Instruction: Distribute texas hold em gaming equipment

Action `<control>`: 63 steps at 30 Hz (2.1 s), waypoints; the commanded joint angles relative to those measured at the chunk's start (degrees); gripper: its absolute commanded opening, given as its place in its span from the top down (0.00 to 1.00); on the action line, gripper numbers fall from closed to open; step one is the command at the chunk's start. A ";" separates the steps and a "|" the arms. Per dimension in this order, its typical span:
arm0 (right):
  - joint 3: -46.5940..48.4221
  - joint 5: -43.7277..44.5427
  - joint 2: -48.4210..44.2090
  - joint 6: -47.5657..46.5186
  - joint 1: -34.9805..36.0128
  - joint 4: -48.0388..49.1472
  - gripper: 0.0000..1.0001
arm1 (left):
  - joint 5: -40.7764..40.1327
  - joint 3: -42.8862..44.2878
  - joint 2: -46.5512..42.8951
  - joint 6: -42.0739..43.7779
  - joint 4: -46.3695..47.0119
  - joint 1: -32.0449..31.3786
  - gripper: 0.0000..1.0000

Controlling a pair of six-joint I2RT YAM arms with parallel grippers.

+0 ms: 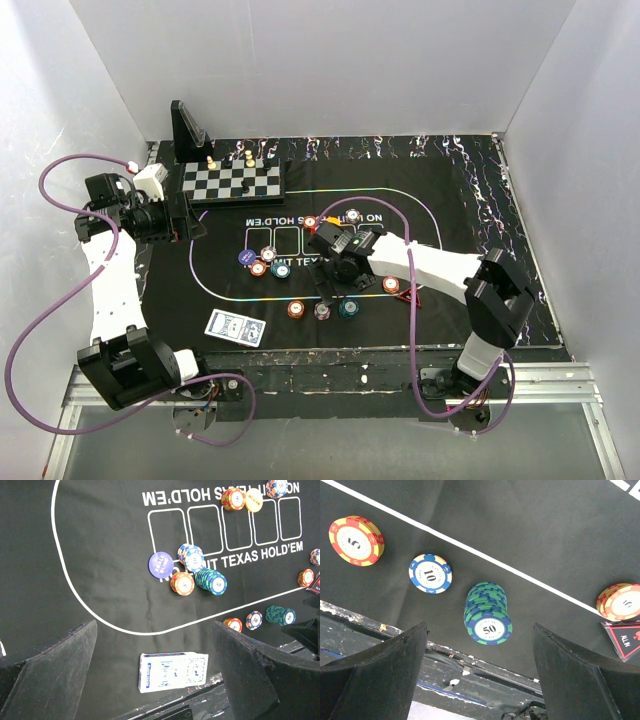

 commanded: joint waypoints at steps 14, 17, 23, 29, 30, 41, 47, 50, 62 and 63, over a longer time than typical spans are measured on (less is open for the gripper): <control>-6.21 1.94 -0.40 3.43 1.57 7.32 0.17 | 0.57 1.44 -1.92 0.32 -0.64 0.30 0.00; -6.57 2.12 -0.05 3.43 1.57 7.94 0.18 | 0.57 1.53 -1.74 0.32 -0.47 0.30 0.00; -7.09 2.03 1.79 3.69 1.39 8.29 0.22 | 0.75 2.06 -1.21 0.14 -0.47 0.30 0.00; -7.71 1.85 1.80 4.30 1.21 8.91 0.28 | 0.40 3.02 -0.69 0.50 -0.99 0.39 0.00; -7.80 1.77 1.71 4.22 1.13 8.82 0.29 | 0.40 3.02 -0.60 0.67 -0.99 0.30 0.00; -9.47 2.82 -0.31 4.57 0.60 8.55 0.38 | -0.04 1.97 -0.86 0.58 -0.64 0.30 0.00; -10.26 3.17 -1.63 4.74 0.60 8.38 0.41 | -0.31 1.62 -1.21 0.84 -0.64 0.30 0.00; -9.65 3.61 -2.42 4.74 0.60 7.77 0.43 | -0.31 1.44 -1.30 0.93 -0.64 0.30 0.00; -9.12 2.91 -2.16 4.75 0.60 7.24 0.48 | -0.75 1.35 -1.39 0.93 -0.38 0.30 0.00; -9.29 2.82 -1.98 4.92 0.60 7.50 0.48 | -0.83 1.35 -1.48 0.93 -0.46 0.30 0.00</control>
